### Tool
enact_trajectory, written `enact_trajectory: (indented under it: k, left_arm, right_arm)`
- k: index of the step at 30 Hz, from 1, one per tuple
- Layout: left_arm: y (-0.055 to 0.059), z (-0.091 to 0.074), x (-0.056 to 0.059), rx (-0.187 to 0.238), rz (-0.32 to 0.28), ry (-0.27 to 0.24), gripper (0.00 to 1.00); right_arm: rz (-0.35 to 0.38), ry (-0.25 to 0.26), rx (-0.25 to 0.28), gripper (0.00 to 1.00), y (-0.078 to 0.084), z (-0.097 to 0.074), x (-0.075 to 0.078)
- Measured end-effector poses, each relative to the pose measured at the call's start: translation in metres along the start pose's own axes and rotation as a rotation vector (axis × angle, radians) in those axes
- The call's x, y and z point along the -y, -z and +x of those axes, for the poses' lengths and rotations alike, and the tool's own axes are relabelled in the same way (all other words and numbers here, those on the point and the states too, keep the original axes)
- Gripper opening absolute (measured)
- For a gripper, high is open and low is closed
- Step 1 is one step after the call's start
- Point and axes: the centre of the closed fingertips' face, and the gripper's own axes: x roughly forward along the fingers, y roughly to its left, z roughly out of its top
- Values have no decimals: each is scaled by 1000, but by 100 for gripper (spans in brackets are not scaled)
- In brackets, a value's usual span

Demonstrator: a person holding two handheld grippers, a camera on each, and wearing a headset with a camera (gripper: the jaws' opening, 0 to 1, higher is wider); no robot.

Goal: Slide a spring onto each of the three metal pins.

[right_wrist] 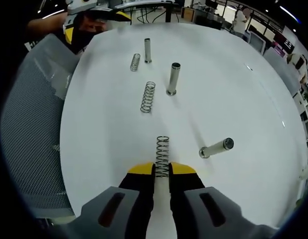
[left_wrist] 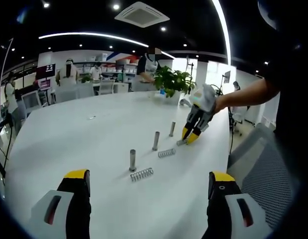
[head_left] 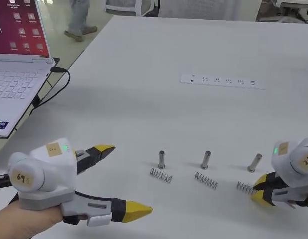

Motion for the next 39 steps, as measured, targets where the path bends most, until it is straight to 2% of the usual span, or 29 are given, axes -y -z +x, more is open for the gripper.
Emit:
enact_trajectory:
  k: [9, 14, 23, 28, 32, 35, 39]
  left_arm:
    - [-5, 4, 7, 12, 13, 10, 96]
    - [-3, 6, 11, 8, 14, 23, 96]
    - [-9, 5, 13, 31, 25, 33, 96]
    - [-21, 8, 19, 73, 36, 55, 96]
    - [-26, 12, 22, 82, 49, 65, 95]
    - [-32, 17, 29, 92, 52, 89, 95]
    - [-38, 25, 35, 104, 59, 116, 93]
  right_arm:
    - [-12, 3, 1, 8, -1, -4, -1]
    - [-6, 7, 6, 8, -2, -8, 0]
    - [-21, 23, 28, 8, -10, -28, 1]
    - [-38, 22, 51, 8, -19, -41, -2]
    - [-63, 12, 72, 8, -29, -52, -9]
    - [-85, 5, 87, 8, -38, -60, -14]
    - [-114, -6, 104, 8, -47, -63, -21]
